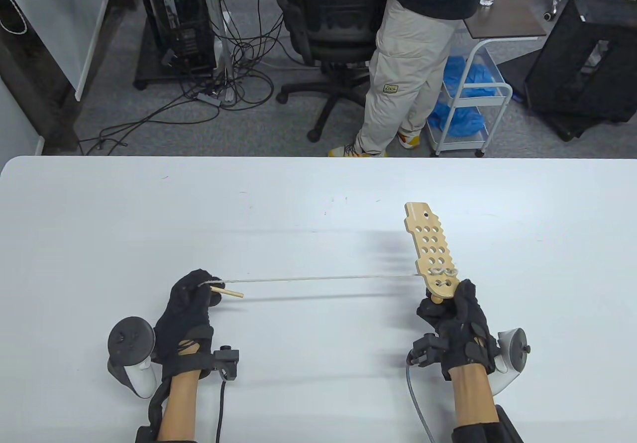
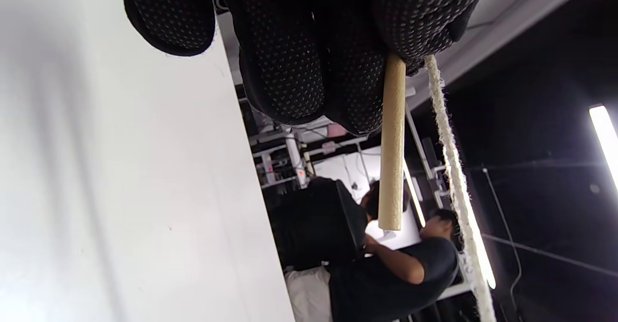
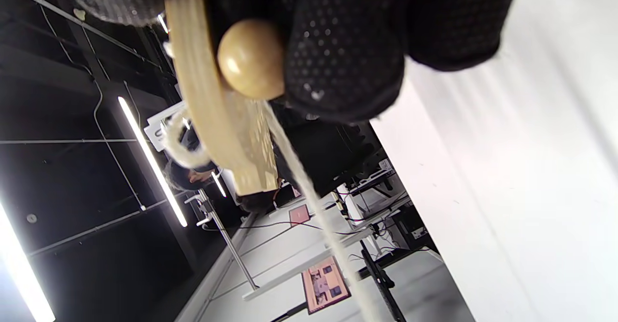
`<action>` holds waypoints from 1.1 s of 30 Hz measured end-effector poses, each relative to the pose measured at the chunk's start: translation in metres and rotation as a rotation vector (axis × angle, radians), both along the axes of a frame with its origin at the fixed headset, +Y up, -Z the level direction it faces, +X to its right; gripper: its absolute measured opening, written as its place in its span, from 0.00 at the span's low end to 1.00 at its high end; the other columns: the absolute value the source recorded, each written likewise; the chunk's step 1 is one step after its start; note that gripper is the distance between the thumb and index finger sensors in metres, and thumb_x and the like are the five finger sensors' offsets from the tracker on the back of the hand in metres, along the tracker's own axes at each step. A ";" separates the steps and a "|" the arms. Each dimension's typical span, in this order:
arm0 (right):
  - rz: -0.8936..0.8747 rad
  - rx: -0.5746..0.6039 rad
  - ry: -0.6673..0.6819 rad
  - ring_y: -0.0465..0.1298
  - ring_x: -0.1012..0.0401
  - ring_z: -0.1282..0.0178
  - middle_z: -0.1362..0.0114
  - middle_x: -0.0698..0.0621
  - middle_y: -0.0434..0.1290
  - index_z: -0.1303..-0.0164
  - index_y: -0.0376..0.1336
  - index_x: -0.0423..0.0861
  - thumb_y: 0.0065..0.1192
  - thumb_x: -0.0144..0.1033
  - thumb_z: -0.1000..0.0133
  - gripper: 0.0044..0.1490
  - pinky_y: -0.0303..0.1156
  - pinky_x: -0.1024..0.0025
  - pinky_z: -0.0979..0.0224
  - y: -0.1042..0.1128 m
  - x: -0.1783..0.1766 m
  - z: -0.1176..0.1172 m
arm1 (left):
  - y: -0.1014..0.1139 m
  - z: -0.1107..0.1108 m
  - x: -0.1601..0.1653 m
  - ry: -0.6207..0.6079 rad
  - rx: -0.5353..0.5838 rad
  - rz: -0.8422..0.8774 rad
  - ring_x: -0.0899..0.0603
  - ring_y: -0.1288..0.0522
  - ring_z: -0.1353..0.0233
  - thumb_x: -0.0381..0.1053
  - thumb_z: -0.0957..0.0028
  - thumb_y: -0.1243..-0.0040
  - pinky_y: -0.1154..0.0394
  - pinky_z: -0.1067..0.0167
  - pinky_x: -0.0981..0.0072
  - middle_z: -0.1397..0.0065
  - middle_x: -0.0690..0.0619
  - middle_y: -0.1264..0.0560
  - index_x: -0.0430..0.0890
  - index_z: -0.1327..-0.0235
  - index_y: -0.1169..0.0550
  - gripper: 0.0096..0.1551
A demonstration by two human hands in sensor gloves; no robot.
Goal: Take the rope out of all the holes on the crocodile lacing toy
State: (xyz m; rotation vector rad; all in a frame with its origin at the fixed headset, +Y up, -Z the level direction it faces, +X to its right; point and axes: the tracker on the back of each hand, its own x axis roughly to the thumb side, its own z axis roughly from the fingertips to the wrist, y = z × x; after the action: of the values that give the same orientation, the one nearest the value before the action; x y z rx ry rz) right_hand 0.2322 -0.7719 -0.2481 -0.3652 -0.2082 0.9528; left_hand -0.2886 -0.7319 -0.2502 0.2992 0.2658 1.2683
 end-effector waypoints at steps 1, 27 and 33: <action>-0.019 0.002 -0.008 0.81 0.52 0.59 0.45 0.38 0.77 0.49 0.67 0.37 0.59 0.52 0.46 0.31 0.75 0.45 0.46 0.000 0.001 0.001 | -0.001 0.001 -0.002 0.013 0.001 0.019 0.51 0.16 0.42 0.55 0.45 0.39 0.26 0.33 0.42 0.43 0.60 0.13 0.64 0.35 0.23 0.23; -0.340 0.063 -0.188 0.80 0.56 0.58 0.44 0.43 0.75 0.48 0.65 0.40 0.52 0.54 0.45 0.30 0.75 0.49 0.43 -0.011 0.015 0.007 | -0.013 0.018 -0.035 0.286 0.019 0.206 0.55 0.18 0.45 0.59 0.41 0.49 0.26 0.32 0.46 0.46 0.63 0.17 0.59 0.32 0.31 0.24; -0.247 0.092 -0.120 0.80 0.55 0.59 0.44 0.41 0.76 0.48 0.66 0.39 0.53 0.53 0.44 0.30 0.75 0.48 0.43 -0.006 0.005 0.003 | -0.011 0.009 -0.021 0.178 0.028 0.194 0.52 0.17 0.45 0.54 0.43 0.42 0.27 0.33 0.43 0.46 0.60 0.15 0.61 0.34 0.26 0.22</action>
State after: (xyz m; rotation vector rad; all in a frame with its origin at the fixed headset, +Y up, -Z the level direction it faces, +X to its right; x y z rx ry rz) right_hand 0.2375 -0.7780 -0.2455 -0.3542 -0.3084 0.6759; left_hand -0.3100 -0.7424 -0.2412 0.4195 0.4374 1.4395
